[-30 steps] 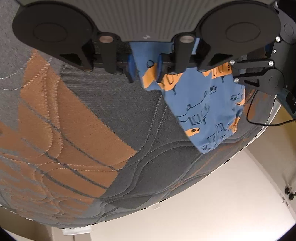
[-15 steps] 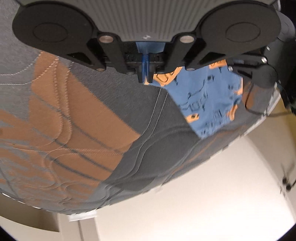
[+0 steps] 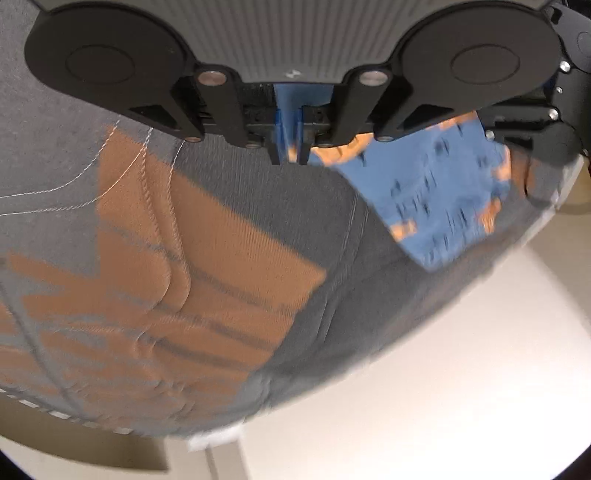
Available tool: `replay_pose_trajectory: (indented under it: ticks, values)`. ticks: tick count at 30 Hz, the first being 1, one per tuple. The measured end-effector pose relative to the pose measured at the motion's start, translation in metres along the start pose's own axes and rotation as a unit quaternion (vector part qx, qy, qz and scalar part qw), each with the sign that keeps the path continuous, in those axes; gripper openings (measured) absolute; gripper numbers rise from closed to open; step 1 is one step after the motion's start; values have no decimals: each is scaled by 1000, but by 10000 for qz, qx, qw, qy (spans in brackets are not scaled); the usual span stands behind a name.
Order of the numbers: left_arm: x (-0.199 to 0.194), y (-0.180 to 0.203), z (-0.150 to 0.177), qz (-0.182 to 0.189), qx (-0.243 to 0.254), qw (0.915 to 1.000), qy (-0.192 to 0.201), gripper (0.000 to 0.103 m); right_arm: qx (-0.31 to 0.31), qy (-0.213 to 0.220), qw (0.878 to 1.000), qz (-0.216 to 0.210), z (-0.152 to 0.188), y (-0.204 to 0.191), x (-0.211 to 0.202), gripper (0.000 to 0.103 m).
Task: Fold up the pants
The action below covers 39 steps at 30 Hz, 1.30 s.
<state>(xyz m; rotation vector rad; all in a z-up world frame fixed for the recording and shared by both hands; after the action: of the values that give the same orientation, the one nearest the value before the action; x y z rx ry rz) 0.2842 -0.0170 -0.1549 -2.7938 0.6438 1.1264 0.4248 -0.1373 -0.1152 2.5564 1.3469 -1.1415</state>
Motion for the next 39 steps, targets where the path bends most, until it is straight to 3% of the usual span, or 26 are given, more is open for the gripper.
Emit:
replay_pose_trajectory:
  ticks: [3,4,6,9,14,16,19,23,27,28,30,31,35,36,39]
  values:
    - [-23,-34,-4,-348,-67,9993,146,50,72,343,9994,-2,-2,0,-35,34]
    - [-30,-51,-3,-527,-100,9985,132,52,84,414,9991,-1,1,0,-47,36]
    - [-36,-77,1,-818,-149,9965,-6,52,184,460,9988,53,14,3,-69,36]
    - [-29,-107,21,-1041,-180,9930,-531,50,385,458,9973,418,45,16,-106,36]
    - [-35,-109,26,-1195,-89,9922,-349,50,1016,529,9837,1384,107,62,-194,39]
    - [-42,-90,19,-1020,-41,9946,-180,50,1298,636,9735,1771,133,81,-238,48]
    - [-37,-35,1,-404,101,9991,-29,55,1717,673,9594,2134,175,104,-285,55]
    - [-4,74,-21,537,447,9976,-29,57,2110,522,9513,2185,225,118,-307,57]
    - [33,186,-31,1407,722,9873,-124,54,2404,437,9489,1999,258,127,-309,59]
    - [40,210,-27,1525,884,9842,-193,53,2396,455,9497,1963,262,128,-309,59]
    - [60,241,-16,1404,1325,9800,-484,44,2472,622,9514,1731,264,126,-311,62]
    - [68,250,-8,1346,1497,9771,-687,38,2489,699,9541,1515,264,124,-310,57]
    - [74,255,-3,1209,1685,9750,-795,42,2228,644,9646,1259,267,115,-298,33]
    - [73,254,-3,1196,1622,9760,-832,42,2254,690,9647,1175,267,115,-297,16]
    - [74,256,-10,1156,1583,9766,-888,40,2430,1124,9583,997,268,117,-308,12]
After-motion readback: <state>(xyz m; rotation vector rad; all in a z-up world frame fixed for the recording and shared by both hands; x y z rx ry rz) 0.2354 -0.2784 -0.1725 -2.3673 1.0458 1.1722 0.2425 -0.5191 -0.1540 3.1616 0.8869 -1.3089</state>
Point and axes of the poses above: each gripper's, at about its wrist camera, not at the fingertips, and x roughly the way its jaws point, y to its right, z to its underside, the point moved 7 cm from there along x, roughly the way its jaws point, and after that the axes turned 7 degrees about y, right-handed, at the moved point
